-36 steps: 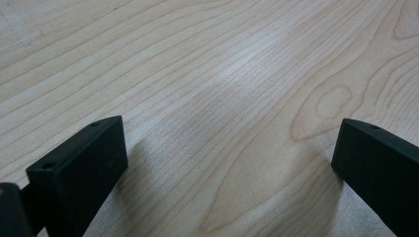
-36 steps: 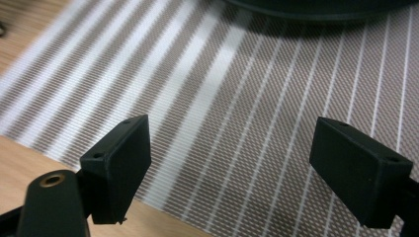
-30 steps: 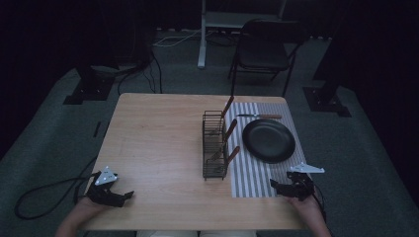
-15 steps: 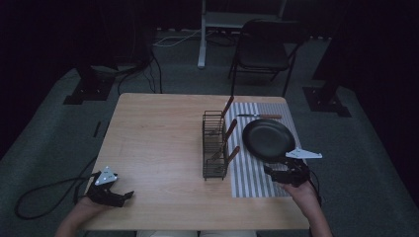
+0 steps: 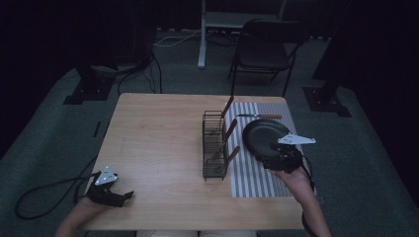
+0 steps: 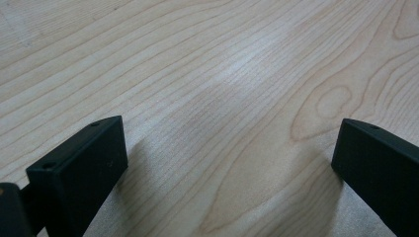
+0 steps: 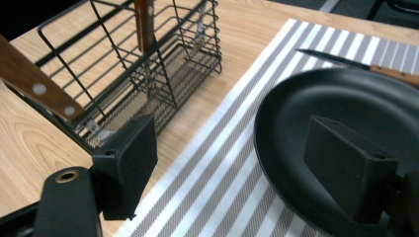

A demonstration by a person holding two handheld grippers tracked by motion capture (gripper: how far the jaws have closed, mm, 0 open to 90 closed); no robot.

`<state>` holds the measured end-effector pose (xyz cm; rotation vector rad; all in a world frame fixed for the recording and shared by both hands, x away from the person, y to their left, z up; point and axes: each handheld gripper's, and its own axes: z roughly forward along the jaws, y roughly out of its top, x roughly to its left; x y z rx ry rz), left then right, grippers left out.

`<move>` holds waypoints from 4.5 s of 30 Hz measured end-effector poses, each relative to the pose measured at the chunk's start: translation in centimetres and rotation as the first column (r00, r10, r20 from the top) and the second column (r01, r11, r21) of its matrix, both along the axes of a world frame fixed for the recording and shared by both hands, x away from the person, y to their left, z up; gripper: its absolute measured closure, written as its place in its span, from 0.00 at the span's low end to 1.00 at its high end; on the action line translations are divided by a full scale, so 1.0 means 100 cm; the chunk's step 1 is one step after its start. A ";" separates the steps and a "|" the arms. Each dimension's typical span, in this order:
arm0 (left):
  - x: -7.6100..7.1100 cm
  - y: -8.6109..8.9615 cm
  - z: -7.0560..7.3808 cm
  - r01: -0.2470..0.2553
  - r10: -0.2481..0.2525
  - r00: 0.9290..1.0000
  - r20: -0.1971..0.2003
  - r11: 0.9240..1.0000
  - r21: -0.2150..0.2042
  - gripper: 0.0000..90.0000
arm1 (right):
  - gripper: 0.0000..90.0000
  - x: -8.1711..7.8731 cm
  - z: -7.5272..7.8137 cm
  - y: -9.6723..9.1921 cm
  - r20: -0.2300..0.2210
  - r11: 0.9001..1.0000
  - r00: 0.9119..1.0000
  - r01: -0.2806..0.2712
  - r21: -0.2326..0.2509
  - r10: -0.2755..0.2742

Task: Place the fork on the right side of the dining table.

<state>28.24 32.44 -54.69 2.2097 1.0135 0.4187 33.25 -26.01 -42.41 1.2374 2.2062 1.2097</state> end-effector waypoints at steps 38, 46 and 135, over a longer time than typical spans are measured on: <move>0.000 0.000 0.000 0.000 0.000 1.000 0.001 1.000 0.001 0.01 | 0.30 0.054 0.044 0.074 0.050 0.993 0.993 -0.107 0.053 0.104; 0.000 0.000 0.000 0.000 0.000 1.000 0.001 1.000 0.001 0.01 | 0.49 0.062 0.045 0.083 0.039 0.992 0.994 -0.107 0.065 0.104; 0.000 0.000 0.000 0.000 0.000 1.000 0.001 1.000 0.000 0.01 | 0.90 0.011 0.090 0.000 0.094 0.980 0.990 0.087 0.179 -0.105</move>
